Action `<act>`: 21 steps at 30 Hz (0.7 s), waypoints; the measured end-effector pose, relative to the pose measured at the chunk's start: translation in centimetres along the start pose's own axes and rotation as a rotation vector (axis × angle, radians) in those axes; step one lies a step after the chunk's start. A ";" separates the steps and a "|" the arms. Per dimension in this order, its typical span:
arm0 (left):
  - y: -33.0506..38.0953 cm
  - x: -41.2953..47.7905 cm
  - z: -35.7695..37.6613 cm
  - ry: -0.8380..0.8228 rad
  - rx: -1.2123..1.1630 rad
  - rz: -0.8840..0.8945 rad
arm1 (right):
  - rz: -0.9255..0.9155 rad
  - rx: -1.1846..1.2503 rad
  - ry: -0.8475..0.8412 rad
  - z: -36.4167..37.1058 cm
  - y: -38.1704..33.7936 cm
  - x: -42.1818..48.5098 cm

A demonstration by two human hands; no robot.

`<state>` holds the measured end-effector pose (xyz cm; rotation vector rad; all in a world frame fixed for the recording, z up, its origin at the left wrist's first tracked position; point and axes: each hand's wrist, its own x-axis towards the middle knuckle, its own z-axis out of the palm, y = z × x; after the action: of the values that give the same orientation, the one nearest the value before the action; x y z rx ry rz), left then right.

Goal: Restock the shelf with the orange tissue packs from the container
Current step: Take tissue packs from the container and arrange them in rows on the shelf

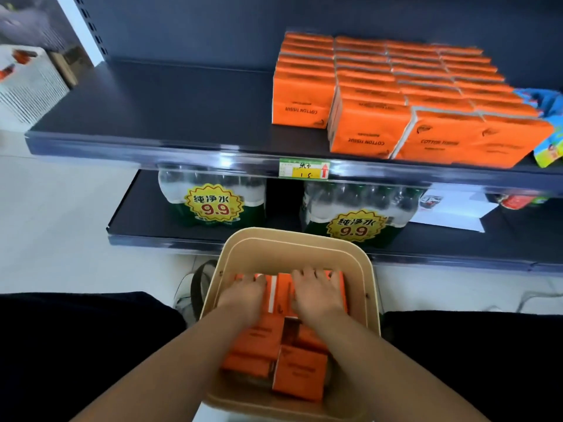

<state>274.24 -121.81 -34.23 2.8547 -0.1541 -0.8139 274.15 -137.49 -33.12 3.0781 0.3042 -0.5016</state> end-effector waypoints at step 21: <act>-2.7 1.5 7.5 -0.106 0.176 0.019 | -0.096 -0.220 -0.295 11.1 1.2 -0.8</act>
<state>271.68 -120.41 -41.81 2.9667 -0.2788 -0.9954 270.12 -139.21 -43.47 2.7383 0.4653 -0.8508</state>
